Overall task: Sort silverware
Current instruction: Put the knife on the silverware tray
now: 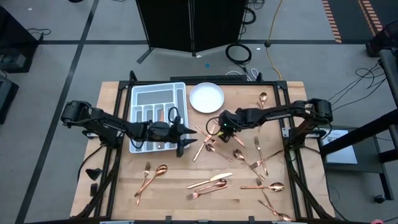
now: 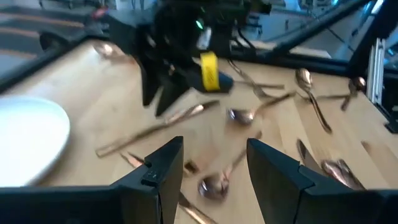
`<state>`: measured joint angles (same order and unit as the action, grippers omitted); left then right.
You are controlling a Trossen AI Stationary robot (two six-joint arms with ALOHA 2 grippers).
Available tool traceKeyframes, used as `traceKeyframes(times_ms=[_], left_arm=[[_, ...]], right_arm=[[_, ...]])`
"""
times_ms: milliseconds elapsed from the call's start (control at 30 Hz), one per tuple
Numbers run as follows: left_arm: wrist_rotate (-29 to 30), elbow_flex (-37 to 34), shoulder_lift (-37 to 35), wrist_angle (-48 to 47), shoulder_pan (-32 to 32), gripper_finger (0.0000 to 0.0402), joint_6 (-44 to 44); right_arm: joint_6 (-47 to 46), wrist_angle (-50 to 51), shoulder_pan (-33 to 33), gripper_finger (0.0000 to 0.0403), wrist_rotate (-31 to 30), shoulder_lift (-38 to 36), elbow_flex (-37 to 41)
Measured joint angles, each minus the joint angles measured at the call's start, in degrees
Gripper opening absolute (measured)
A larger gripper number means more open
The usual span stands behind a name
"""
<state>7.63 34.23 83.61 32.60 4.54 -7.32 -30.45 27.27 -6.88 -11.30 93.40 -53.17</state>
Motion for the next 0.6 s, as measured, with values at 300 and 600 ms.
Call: traceKeyframes(times_ms=[300,600], left_arm=[[-1.72,0.01,0.02,0.01,-1.52,0.0171,0.65],[-1.98,0.01,0.02,-2.23,-1.53,0.0171,0.72]], right_arm=[[-1.71,-3.18,1.37,0.0181,-4.45,4.83,-0.12],[-3.07,-7.02,1.60,0.0032,-5.05,14.37,-0.74]])
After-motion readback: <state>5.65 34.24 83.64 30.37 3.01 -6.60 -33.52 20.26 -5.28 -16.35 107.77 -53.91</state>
